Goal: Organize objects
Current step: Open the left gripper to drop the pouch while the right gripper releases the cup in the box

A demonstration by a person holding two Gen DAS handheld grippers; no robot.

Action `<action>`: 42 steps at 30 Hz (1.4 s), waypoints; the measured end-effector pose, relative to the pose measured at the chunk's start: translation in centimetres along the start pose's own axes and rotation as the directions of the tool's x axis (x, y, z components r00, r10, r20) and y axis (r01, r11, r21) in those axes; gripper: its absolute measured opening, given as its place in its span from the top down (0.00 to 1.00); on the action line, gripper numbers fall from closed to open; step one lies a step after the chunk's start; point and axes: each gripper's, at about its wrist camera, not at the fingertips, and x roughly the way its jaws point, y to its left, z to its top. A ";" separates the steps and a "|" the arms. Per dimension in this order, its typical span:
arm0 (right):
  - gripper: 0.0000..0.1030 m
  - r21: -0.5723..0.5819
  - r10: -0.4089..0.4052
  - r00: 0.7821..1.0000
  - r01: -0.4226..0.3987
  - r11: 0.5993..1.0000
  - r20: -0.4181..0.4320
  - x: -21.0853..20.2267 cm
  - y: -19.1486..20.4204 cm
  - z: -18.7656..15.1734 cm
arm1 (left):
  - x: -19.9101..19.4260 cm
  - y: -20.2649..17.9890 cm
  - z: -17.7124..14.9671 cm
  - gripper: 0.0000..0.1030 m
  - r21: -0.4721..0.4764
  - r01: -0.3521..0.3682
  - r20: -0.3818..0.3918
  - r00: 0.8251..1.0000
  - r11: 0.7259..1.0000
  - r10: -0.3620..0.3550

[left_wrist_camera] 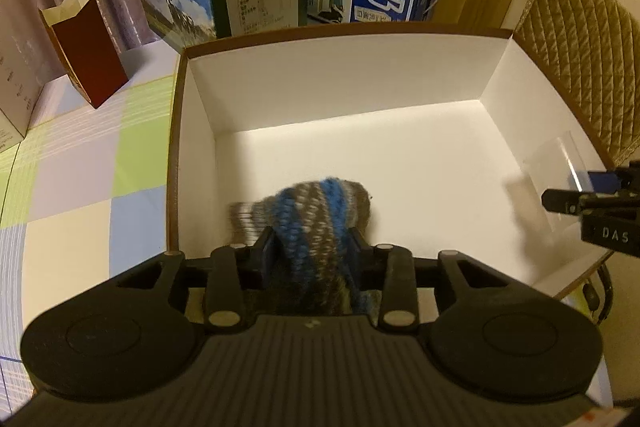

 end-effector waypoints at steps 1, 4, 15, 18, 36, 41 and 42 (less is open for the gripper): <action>0.65 -0.008 -0.006 1.000 0.006 1.000 -0.001 0.2 0.0 0.1 | 0.1 -0.1 0.0 0.65 0.008 -0.002 -0.003 1.000 1.000 0.002; 0.65 -0.025 -0.008 1.000 0.008 1.000 0.000 0.2 -0.1 0.2 | 0.1 -0.3 0.0 0.47 0.026 -0.024 -0.003 1.000 0.999 0.024; 0.37 -0.019 0.046 0.997 -0.045 0.999 0.064 -1.5 -0.5 0.2 | -2.0 -0.3 0.1 0.20 0.024 -0.004 0.016 1.000 1.000 0.004; 0.29 -0.002 0.083 0.993 -0.083 0.997 0.082 -2.6 -0.8 -0.2 | -3.0 -0.4 -0.2 0.16 0.021 0.001 0.026 1.000 1.000 -0.001; 0.08 0.075 0.182 0.967 -0.198 0.977 0.178 -8.2 -0.1 -2.6 | -10.5 -0.1 -3.1 0.12 -0.063 -0.003 0.083 0.997 0.998 0.009; 0.08 0.084 0.191 0.964 -0.209 0.974 0.185 -9.7 1.1 -3.5 | -12.7 0.8 -4.7 0.12 -0.087 -0.002 0.099 0.995 0.996 0.011; 0.08 0.085 0.192 0.963 -0.210 0.974 0.188 -10.0 1.3 -3.7 | -13.2 1.1 -5.1 0.12 -0.089 0.000 0.100 0.995 0.996 0.009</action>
